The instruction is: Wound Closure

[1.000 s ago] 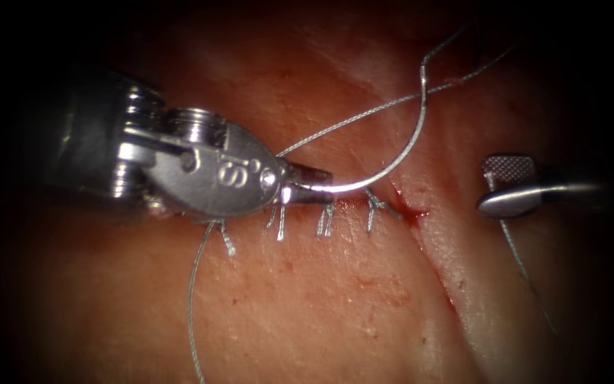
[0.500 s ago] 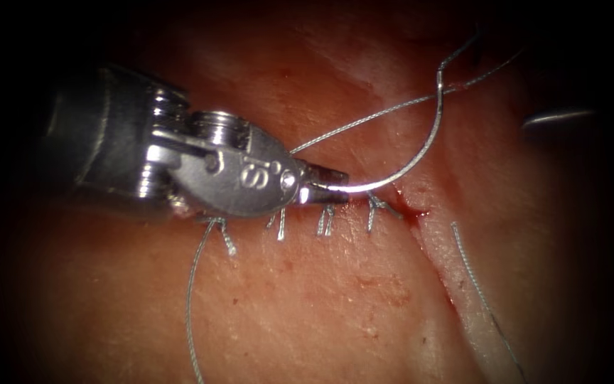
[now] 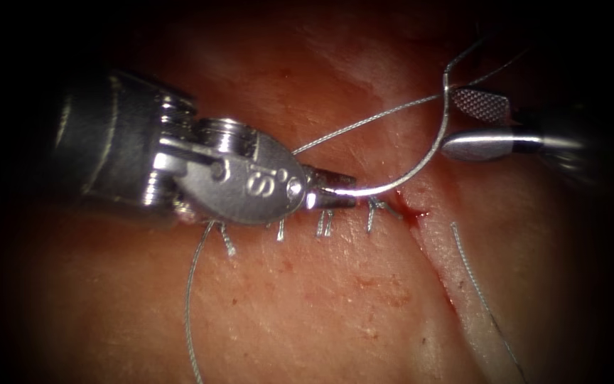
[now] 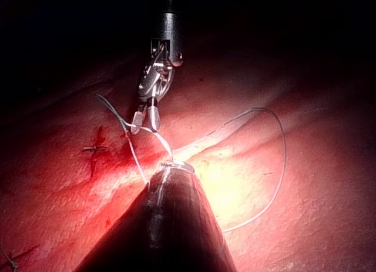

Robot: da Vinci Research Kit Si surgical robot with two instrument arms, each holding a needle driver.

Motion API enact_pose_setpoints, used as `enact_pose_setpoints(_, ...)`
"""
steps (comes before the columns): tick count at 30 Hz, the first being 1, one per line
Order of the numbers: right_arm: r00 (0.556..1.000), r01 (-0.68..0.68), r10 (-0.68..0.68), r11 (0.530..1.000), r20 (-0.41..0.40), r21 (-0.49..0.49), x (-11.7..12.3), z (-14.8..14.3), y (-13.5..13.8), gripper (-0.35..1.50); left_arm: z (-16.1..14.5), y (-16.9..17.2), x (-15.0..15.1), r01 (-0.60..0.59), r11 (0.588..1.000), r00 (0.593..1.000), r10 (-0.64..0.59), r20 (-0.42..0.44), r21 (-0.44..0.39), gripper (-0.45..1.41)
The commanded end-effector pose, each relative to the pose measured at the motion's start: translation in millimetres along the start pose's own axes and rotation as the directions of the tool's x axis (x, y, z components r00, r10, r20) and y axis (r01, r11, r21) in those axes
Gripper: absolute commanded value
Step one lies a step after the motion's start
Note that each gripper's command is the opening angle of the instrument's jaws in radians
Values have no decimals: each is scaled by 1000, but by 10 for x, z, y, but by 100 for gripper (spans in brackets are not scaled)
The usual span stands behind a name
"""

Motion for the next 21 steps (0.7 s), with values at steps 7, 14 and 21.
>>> enact_pose_setpoints(7, 1000, 0, 1, 999, -11, 55, -4, 29, -4, 115, 5, 2, 2, -12, 1000, 1000, 12, -6, 1, -45)
enact_pose_setpoints(14, 999, -2, 4, 997, -36, 75, 3, 7, 2, -35, 5, 2, 3, -18, 1000, 1000, 18, -13, -2, -45)
enact_pose_setpoints(21, 997, 53, -50, 997, -58, 64, 8, -4, 9, -35, 7, -3, 5, 14, 999, 993, -20, -113, -52, 15)
